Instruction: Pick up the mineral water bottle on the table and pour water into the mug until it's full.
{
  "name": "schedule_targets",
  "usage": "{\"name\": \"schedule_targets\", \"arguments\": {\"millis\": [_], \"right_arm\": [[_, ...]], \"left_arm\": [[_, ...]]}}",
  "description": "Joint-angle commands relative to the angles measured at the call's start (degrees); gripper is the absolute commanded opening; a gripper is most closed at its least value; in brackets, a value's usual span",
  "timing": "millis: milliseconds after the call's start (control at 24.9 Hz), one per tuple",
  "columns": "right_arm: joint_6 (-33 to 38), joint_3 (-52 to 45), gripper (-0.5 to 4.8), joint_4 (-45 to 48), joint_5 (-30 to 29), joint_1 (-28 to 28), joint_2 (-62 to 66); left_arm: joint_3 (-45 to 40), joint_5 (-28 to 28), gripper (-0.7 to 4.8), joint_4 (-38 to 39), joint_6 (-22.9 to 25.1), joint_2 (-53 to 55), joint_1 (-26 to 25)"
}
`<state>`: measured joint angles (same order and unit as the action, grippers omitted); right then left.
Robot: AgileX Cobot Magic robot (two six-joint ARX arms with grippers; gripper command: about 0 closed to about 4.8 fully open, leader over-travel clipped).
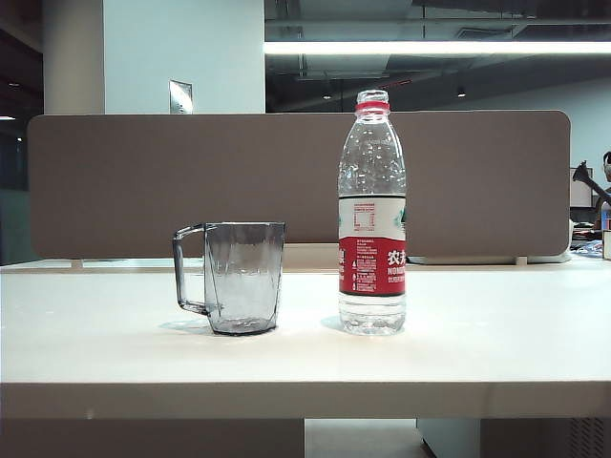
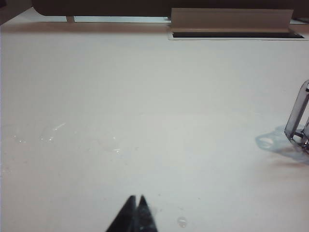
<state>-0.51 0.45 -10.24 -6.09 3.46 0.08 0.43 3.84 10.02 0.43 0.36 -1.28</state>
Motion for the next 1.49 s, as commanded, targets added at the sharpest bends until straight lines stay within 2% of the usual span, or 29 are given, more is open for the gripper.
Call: {"name": "schedule_targets", "arguments": {"millis": [40, 281, 401, 482, 602, 722, 803, 923, 1284, 1445, 1485], "right_arm": [[-0.2, -0.4, -0.05, 0.6, 0.0, 0.1, -0.1], [-0.2, -0.4, -0.05, 0.6, 0.0, 0.1, -0.1], [-0.2, -0.4, -0.05, 0.6, 0.0, 0.1, -0.1], [-0.2, -0.4, -0.05, 0.6, 0.0, 0.1, -0.1], [-0.2, -0.4, -0.05, 0.6, 0.0, 0.1, -0.1], [-0.2, -0.4, -0.05, 0.6, 0.0, 0.1, -0.1], [-0.2, -0.4, -0.05, 0.6, 0.0, 0.1, -0.1], [-0.2, -0.4, -0.05, 0.6, 0.0, 0.1, -0.1], [-0.2, -0.4, -0.05, 0.6, 0.0, 0.1, -0.1], [-0.2, -0.4, -0.05, 0.6, 0.0, 0.1, -0.1], [-0.2, -0.4, -0.05, 0.6, 0.0, 0.1, -0.1]], "left_arm": [[0.1, 0.0, -0.05, 0.2, 0.0, 0.0, 0.0], [0.6, 0.0, -0.05, 0.6, 0.0, 0.8, 0.0], [6.4, -0.2, -0.05, 5.6, 0.0, 10.1, 2.1], [16.1, -0.1, -0.05, 13.5, 0.0, 23.3, 8.4], [26.4, -0.2, -0.05, 18.8, 0.0, 34.4, 16.1], [31.6, 0.0, -0.05, 12.7, 0.0, 41.6, 21.4], [32.3, 0.0, -0.05, 4.8, 0.0, 44.8, 24.0], [32.3, 0.0, -0.05, -2.1, 0.0, 46.4, 27.0], [32.3, -0.1, -0.05, -2.4, 0.0, 46.4, 29.4], [32.5, -0.1, -0.05, -2.4, 0.0, 46.3, 32.9], [32.6, -2.2, -0.05, -2.4, -0.3, 46.3, 33.6]]}}
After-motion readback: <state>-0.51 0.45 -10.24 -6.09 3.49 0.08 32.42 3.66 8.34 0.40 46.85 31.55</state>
